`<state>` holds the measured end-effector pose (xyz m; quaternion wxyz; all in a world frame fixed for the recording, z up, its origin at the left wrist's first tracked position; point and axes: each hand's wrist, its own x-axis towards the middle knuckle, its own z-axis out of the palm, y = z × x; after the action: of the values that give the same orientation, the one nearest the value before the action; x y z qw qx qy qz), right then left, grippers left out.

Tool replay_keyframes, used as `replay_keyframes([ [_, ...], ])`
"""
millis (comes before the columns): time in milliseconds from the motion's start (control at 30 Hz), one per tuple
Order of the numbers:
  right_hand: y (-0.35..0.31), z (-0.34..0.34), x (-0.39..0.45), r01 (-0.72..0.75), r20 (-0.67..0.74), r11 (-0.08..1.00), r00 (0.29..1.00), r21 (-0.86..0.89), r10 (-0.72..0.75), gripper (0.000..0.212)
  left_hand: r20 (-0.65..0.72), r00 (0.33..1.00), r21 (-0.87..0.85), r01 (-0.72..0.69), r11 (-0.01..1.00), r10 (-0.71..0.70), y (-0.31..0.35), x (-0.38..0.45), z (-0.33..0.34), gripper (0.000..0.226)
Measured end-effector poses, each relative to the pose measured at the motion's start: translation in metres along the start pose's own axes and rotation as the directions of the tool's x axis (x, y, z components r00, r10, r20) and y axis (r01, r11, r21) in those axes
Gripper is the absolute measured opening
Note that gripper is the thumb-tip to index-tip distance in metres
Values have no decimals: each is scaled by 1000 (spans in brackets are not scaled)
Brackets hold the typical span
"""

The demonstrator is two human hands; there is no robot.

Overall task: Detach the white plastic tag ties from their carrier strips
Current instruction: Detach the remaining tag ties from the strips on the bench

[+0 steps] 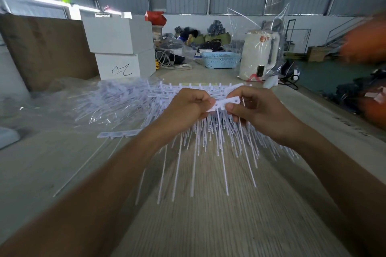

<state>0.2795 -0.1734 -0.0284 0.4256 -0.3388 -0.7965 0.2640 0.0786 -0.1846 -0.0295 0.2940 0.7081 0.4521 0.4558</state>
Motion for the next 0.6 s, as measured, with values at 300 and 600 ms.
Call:
replay_keyframes([
  [300, -5, -2, 4, 368, 127, 778, 926, -510, -355, 8, 120, 977, -179, 198, 964, -178, -7, 12, -6, 44],
  [600, 10, 0, 8, 57, -3, 975, 998, -214, -59, 65, 132, 988, -24, 88, 996, -84, -7, 6, -10, 49],
])
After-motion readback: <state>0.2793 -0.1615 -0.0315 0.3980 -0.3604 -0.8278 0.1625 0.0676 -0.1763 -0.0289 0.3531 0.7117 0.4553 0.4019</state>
